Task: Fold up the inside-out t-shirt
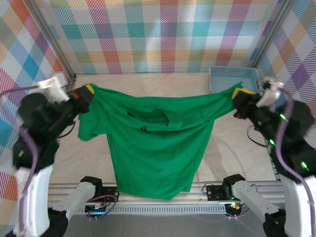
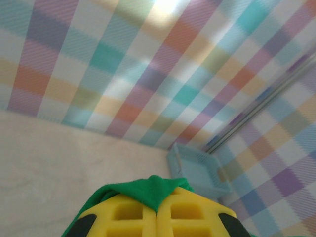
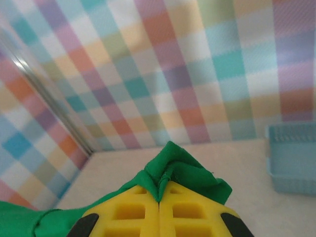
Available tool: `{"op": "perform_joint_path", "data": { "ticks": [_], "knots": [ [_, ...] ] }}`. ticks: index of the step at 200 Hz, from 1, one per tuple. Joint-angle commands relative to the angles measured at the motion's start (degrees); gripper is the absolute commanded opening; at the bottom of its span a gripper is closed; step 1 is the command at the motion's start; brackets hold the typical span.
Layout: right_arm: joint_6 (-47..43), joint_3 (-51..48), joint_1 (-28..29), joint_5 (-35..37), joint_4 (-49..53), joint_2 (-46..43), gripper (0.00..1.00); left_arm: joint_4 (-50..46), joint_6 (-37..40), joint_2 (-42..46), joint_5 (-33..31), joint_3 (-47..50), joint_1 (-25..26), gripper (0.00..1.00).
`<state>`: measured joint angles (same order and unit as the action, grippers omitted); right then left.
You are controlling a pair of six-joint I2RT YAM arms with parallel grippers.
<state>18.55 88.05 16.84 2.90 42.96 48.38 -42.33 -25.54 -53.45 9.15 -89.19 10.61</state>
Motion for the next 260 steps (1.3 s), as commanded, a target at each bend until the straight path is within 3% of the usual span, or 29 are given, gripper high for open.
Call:
{"op": "perform_joint_path", "data": {
  "ticks": [1,43,68,78,84,96,105,113,129,149,170,193,217,260],
  "knots": [
    [0.36,-5.80,-0.34,5.82,-3.79,5.89,0.00,2.77,-1.78,-8.14,-1.34,5.16,-1.03,0.00],
    [3.63,-15.29,-1.04,7.08,-13.46,20.19,0.00,7.21,-3.05,-30.39,-5.75,7.15,-1.09,0.00],
    [7.42,-11.91,-4.45,5.28,-17.68,34.77,0.00,8.90,-4.07,-47.73,-7.23,-1.91,-2.27,0.02],
    [9.05,-7.53,-6.08,4.24,-16.99,41.54,0.00,8.20,-4.23,-55.65,-6.83,-8.57,-2.98,0.11],
    [9.54,-4.32,-6.93,3.63,-16.44,45.54,0.11,5.64,-4.30,-61.09,-6.13,-14.40,-3.47,0.21],
    [9.66,3.20,-7.52,5.89,-13.10,52.66,0.45,-2.04,-3.91,-71.51,-4.99,-27.63,-4.36,0.50],
    [9.62,8.40,-7.61,8.10,-8.88,56.94,0.66,-8.65,-3.73,-77.20,-5.94,-36.63,-4.65,0.60],
    [8.78,12.29,-7.63,8.27,-5.16,59.11,0.76,-12.06,-3.43,-79.28,-6.46,-40.76,-4.68,0.65],
    [6.51,11.60,-7.11,6.14,-3.53,57.35,0.86,-11.19,-1.98,-74.72,-7.75,-36.73,-3.98,0.75],
    [3.79,4.29,-4.83,3.93,-3.17,49.82,0.88,-6.91,-0.31,-62.50,-11.43,-22.46,-2.06,0.85],
    [3.08,-6.09,0.54,3.07,-1.59,40.92,0.87,0.55,-4.14,-46.52,-10.67,-1.33,-0.66,0.86],
    [5.30,-18.29,11.24,3.64,-0.43,32.33,0.85,9.35,-8.97,-31.60,-9.48,19.72,1.24,0.86],
    [10.88,-27.68,20.37,4.80,2.14,26.86,0.82,10.80,-10.35,-21.96,-10.62,32.73,5.18,0.87],
    [22.60,-40.21,31.15,0.61,-0.84,24.43,0.73,14.20,-13.63,-9.36,-13.34,48.47,15.12,0.88]
  ]
}}
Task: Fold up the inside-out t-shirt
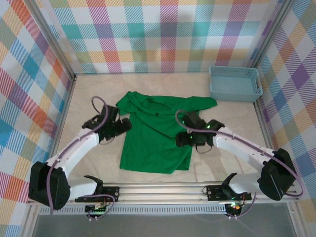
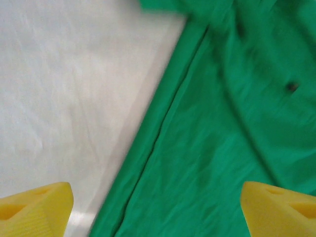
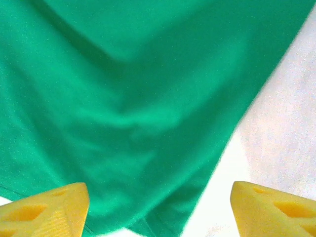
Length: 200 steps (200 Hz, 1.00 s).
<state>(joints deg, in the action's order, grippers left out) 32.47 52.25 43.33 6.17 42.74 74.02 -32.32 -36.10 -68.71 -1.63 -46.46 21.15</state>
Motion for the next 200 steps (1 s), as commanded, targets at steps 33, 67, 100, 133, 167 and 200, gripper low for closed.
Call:
{"op": "perform_joint_path", "data": {
  "ticks": [33,67,100,133,167,200],
  "knots": [
    [15.41,-8.66,10.02,-4.22,-5.94,1.66,0.66,7.72,-6.52,10.79,-5.13,12.69,10.59,0.91],
    [18.66,-10.56,10.94,-4.39,-11.07,3.51,0.52,9.88,-7.09,12.20,-5.51,14.72,13.58,0.92],
    [19.89,-9.28,10.94,-2.15,-10.92,7.05,0.42,11.32,-6.18,12.57,-6.72,15.32,16.83,0.93],
    [20.35,-8.49,10.99,-1.12,-10.56,9.11,0.32,13.26,-7.16,17.15,-8.13,18.99,18.63,0.93],
    [19.61,-6.64,11.25,0.42,-9.35,8.89,0.12,12.99,-5.81,18.43,-8.09,19.95,18.98,0.94],
    [18.61,-4.72,11.44,2.92,-5.67,5.95,0.00,13.75,-5.35,18.47,-7.55,20.25,20.12,0.94]
  ]
}}
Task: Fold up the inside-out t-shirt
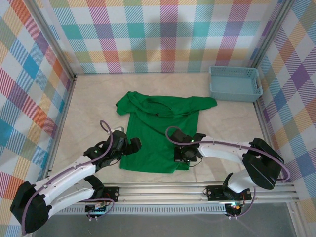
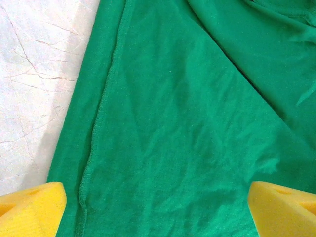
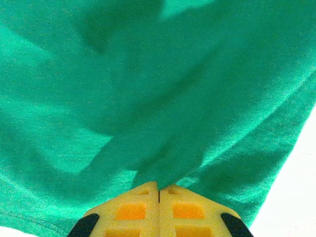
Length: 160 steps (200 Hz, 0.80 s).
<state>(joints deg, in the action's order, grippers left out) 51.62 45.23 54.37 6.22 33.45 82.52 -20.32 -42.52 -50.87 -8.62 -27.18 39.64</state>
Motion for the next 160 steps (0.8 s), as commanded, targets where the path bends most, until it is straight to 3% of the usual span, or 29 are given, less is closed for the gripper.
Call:
{"op": "perform_joint_path", "data": {
  "ticks": [1,35,81,119,160],
  "knots": [
    [-0.54,2.35,0.39,2.94,3.76,-2.72,0.00,1.80,1.15,0.66,-0.58,0.98,1.65,0.94],
    [-1.81,4.96,0.32,6.35,9.00,-8.68,0.00,2.65,5.38,0.63,-0.90,-0.16,6.13,0.94],
    [-4.45,9.51,-0.88,6.45,11.11,-12.44,0.00,3.68,14.82,-1.73,-8.28,-3.85,20.40,0.95],
    [-5.90,12.52,-1.55,4.91,9.99,-12.25,0.00,6.01,21.36,-11.60,-12.76,-9.12,29.75,0.97],
    [-6.76,14.75,-2.06,4.33,9.72,-12.25,0.00,10.46,24.18,-21.32,-13.30,-12.44,32.34,1.00]
  ]
}}
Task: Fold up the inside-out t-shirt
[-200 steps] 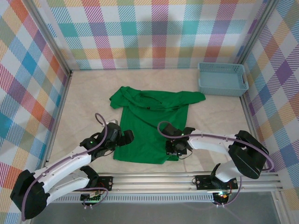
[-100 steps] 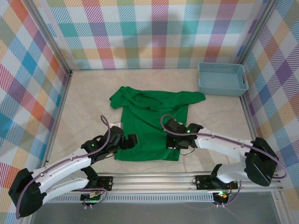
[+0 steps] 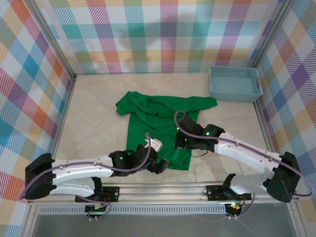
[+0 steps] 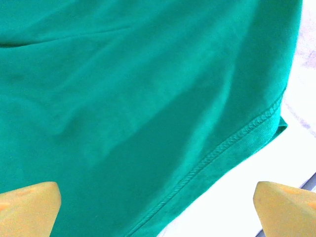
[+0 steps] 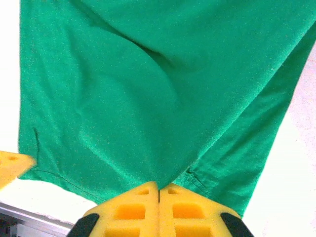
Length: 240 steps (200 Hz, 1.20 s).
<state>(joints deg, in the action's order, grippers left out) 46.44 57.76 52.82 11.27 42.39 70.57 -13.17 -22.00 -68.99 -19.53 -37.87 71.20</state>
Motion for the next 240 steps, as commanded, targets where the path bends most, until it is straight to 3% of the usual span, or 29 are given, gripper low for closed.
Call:
{"op": "perform_joint_path", "data": {
  "ticks": [1,29,59,80,112,136,157,176,205,240],
  "knots": [
    [-1.60,2.25,-0.56,-0.72,0.77,-0.32,0.00,3.45,3.69,-3.40,-2.37,-1.81,0.78,1.00],
    [-1.96,3.10,-1.12,-0.90,0.50,-0.90,0.00,4.23,4.15,-8.13,-4.75,-3.24,0.75,1.00],
    [-2.36,3.67,-1.52,-0.99,0.54,-1.13,0.00,2.87,0.36,-11.21,-12.08,-5.02,-0.63,1.00],
    [-2.41,3.30,-2.14,-0.81,0.62,-2.02,0.00,2.64,-1.95,-11.89,-14.56,-5.19,-3.09,0.95],
    [-2.83,2.13,-3.47,-0.71,0.61,-3.48,0.00,3.50,-2.51,-9.79,-15.26,-5.30,-5.35,0.64],
    [-3.58,0.98,-4.21,-0.98,-0.89,-3.54,0.00,4.04,-1.16,-8.89,-13.26,-6.68,-6.33,0.21],
    [-3.95,1.02,-4.46,-3.94,-4.26,-2.77,0.00,3.17,-0.48,-8.95,-12.18,-8.65,-6.64,0.03],
    [-4.13,0.83,-4.48,-3.57,-5.07,-2.79,0.05,3.13,-0.24,-7.68,-9.86,-9.51,-7.32,0.00],
    [-5.95,-1.11,-4.45,-0.24,-4.12,-6.29,0.27,2.40,-0.83,-4.31,-6.25,-9.70,-9.70,0.00],
    [-11.96,-11.23,-0.76,-5.67,-15.31,-17.85,0.40,1.39,-0.13,-0.96,0.45,-10.64,-14.08,0.00]
  ]
}}
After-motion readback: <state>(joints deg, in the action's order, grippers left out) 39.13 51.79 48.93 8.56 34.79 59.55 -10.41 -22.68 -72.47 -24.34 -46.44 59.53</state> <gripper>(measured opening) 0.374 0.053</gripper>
